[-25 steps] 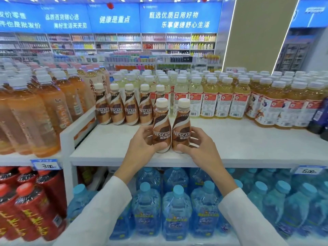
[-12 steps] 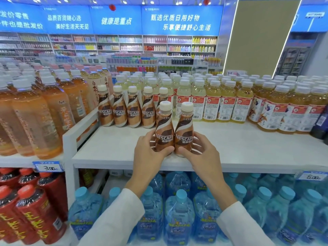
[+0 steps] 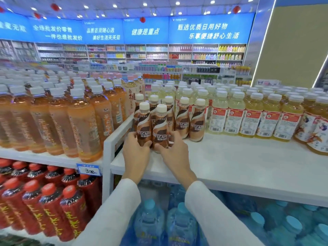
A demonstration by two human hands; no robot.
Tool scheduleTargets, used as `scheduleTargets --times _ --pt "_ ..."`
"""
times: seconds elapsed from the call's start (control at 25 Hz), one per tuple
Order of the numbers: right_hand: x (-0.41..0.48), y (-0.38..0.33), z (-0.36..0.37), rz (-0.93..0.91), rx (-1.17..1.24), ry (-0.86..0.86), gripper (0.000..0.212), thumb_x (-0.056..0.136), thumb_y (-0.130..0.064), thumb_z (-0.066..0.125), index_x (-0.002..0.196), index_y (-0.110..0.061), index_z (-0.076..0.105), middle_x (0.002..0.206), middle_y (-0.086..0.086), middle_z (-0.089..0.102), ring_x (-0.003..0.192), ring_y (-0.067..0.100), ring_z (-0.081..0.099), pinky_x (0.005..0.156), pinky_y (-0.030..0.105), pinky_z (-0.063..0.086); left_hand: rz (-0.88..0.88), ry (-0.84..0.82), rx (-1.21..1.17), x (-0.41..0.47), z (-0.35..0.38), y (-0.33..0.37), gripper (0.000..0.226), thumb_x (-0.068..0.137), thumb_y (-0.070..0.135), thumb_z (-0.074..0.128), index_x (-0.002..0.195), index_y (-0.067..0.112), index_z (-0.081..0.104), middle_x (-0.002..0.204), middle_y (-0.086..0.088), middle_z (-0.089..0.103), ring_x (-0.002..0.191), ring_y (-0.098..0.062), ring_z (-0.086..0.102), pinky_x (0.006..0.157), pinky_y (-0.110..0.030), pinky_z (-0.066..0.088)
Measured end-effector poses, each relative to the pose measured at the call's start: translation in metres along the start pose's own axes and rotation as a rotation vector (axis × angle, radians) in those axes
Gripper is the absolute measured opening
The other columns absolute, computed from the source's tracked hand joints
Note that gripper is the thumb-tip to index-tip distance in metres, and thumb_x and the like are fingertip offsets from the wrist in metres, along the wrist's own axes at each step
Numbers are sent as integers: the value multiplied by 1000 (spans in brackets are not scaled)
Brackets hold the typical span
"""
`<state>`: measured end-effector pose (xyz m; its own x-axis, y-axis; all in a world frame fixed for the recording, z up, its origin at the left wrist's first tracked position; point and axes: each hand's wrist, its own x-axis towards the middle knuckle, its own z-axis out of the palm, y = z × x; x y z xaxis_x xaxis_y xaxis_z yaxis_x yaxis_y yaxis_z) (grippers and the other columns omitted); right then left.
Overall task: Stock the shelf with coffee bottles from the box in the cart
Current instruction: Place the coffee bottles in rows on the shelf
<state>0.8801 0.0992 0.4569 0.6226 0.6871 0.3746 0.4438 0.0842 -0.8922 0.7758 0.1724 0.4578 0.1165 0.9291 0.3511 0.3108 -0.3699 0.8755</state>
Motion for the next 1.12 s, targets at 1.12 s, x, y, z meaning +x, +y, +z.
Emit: scheduleTargets --times 1.12 --pt "51 10 64 13 -136 24 57 84 -28 78 134 -23 50 128 -1 60 121 22 56 104 42 49 -181 156 187 42 10 -2 49 98 26 67 140 6 52 137 -17 62 127 -37 57 107 -47 46"
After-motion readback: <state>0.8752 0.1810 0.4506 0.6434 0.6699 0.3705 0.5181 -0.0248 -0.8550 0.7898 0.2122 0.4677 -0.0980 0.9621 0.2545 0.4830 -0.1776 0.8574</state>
